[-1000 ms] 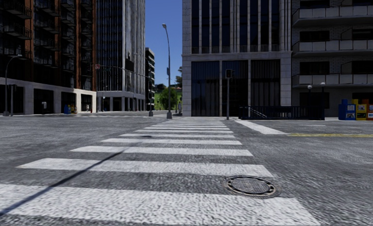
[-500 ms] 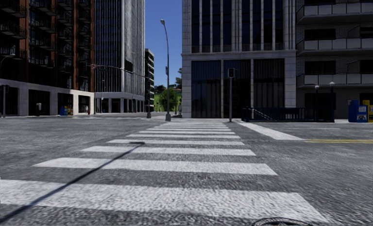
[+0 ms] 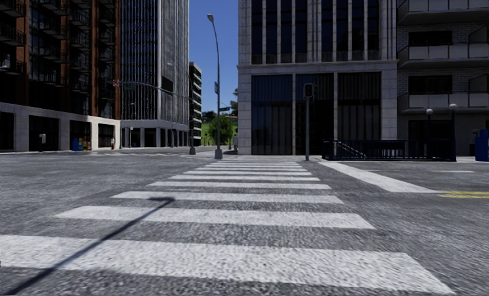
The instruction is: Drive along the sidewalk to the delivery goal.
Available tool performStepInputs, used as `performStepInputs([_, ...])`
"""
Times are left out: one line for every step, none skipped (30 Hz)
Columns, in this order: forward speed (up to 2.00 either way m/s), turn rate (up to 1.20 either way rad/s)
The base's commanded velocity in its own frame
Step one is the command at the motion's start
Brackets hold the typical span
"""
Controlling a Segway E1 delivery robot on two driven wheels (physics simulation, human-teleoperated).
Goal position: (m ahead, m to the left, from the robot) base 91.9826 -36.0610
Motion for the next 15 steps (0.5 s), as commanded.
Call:
performStepInputs([2.00, 0.00])
performStepInputs([2.00, 0.00])
performStepInputs([2.00, 0.00])
performStepInputs([2.00, 0.00])
performStepInputs([2.00, 0.00])
performStepInputs([2.00, 0.00])
performStepInputs([2.00, 0.00])
performStepInputs([2.00, 0.00])
performStepInputs([2.00, 0.00])
performStepInputs([2.00, 0.00])
performStepInputs([2.00, 0.00])
performStepInputs([2.00, 0.00])
performStepInputs([2.00, 0.00])
performStepInputs([2.00, 0.00])
performStepInputs([2.00, 0.00])
